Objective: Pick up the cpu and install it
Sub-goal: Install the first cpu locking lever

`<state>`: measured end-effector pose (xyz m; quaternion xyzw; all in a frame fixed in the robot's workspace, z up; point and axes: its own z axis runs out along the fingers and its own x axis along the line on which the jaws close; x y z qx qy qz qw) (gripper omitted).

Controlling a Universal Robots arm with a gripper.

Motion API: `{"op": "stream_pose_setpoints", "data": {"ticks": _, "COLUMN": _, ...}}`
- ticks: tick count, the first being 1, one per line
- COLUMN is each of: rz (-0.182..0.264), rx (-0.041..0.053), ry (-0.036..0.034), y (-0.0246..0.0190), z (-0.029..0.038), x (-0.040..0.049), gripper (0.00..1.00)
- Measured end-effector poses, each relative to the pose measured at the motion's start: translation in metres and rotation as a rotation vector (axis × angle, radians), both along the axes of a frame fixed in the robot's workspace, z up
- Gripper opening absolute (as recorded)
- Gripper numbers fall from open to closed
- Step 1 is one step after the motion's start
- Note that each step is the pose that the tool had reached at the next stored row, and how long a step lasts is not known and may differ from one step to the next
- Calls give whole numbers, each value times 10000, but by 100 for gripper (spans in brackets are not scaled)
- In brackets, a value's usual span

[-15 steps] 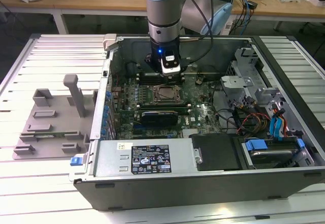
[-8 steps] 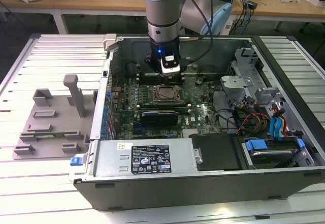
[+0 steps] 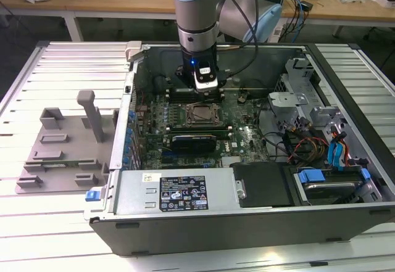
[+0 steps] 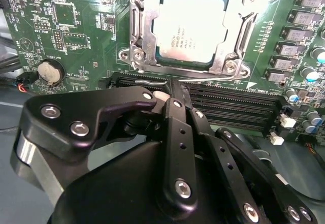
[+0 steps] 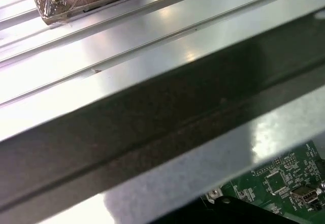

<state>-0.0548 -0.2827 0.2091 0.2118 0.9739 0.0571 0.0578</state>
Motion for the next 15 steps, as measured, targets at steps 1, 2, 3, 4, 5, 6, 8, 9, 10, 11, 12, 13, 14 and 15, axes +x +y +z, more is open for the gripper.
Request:
{"op": "stream_pose_setpoints", "data": {"ticks": 1, "rz": -1, "rx": -8, "ry": -2, "y": 0, "z": -4, "x": -1, "gripper": 11}}
{"op": "stream_pose_setpoints", "data": {"ticks": 2, "rz": -1, "rx": -18, "ry": 0, "y": 0, "z": -7, "x": 0, "gripper": 11}}
{"op": "stream_pose_setpoints", "data": {"ticks": 3, "rz": -1, "rx": -30, "ry": -3, "y": 0, "z": -14, "x": -2, "gripper": 11}}
{"op": "stream_pose_setpoints", "data": {"ticks": 4, "rz": -2, "rx": -29, "ry": -14, "y": 1, "z": -15, "x": -4, "gripper": 11}}
{"op": "stream_pose_setpoints", "data": {"ticks": 5, "rz": -3, "rx": -30, "ry": -35, "y": 3, "z": -14, "x": -10, "gripper": 11}}
{"op": "stream_pose_setpoints", "data": {"ticks": 6, "rz": -2, "rx": -30, "ry": -57, "y": 14, "z": -14, "x": -18, "gripper": 11}}
{"op": "stream_pose_setpoints", "data": {"ticks": 8, "rz": -1, "rx": -30, "ry": -69, "y": 19, "z": -14, "x": -21, "gripper": 11}}
{"op": "stream_pose_setpoints", "data": {"ticks": 9, "rz": 1, "rx": -29, "ry": -73, "y": 20, "z": -14, "x": -21, "gripper": 11}}
{"op": "stream_pose_setpoints", "data": {"ticks": 10, "rz": 1, "rx": -29, "ry": -75, "y": 20, "z": -14, "x": -21, "gripper": 11}}
{"op": "stream_pose_setpoints", "data": {"ticks": 11, "rz": -1, "rx": -30, "ry": -80, "y": 21, "z": -15, "x": -23, "gripper": 11}}
{"op": "stream_pose_setpoints", "data": {"ticks": 12, "rz": -1, "rx": -30, "ry": -87, "y": 24, "z": -15, "x": -23, "gripper": 11}}
{"op": "stream_pose_setpoints", "data": {"ticks": 13, "rz": 0, "rx": -30, "ry": -93, "y": 24, "z": -16, "x": -23, "gripper": 11}}
{"op": "stream_pose_setpoints", "data": {"ticks": 14, "rz": 0, "rx": -30, "ry": -96, "y": 25, "z": -17, "x": -23, "gripper": 11}}
{"op": "stream_pose_setpoints", "data": {"ticks": 15, "rz": -1, "rx": -29, "ry": -100, "y": 25, "z": -20, "x": -23, "gripper": 11}}
